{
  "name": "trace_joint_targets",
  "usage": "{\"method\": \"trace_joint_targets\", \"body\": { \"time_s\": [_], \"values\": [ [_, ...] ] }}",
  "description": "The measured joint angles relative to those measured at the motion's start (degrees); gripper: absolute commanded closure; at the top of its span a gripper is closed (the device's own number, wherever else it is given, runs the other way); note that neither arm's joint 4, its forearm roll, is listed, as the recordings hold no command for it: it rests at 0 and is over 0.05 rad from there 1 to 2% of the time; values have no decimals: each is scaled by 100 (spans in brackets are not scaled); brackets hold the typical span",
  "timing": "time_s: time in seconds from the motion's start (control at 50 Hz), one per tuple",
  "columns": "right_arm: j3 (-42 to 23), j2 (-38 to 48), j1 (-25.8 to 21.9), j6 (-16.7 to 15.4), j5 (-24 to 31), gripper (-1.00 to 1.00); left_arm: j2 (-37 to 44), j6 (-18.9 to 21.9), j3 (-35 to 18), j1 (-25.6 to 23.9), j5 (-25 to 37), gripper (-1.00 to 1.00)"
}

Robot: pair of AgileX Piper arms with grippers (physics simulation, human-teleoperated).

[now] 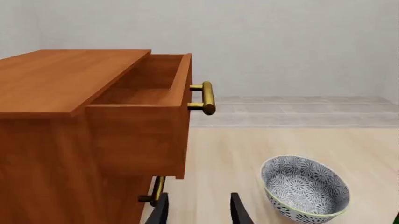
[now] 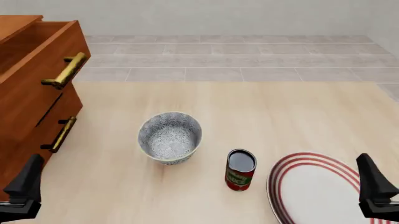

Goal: Put the bowl on top of the cabinet.

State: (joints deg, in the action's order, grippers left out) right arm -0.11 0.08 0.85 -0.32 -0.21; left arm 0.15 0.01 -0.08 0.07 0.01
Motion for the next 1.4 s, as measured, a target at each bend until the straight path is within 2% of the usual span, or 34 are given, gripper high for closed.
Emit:
{"method": "trace_joint_targets", "body": {
  "time_s": [0.5,0.74,1.04,1.4],
  "values": [
    [-9,31,-80,2,-16,-100,27,-18,-64,-43,-16,-100],
    [-13,35,-84,6,-12,-100,36,86,-485,-200,210,-100],
    [-11,27,-86,5,-8,-100,60,184,-1468,-998,954,-100],
    [-8,36,-86,7,-19,-100,838,223,-2463,-1954,1081,-100]
  ]
}}
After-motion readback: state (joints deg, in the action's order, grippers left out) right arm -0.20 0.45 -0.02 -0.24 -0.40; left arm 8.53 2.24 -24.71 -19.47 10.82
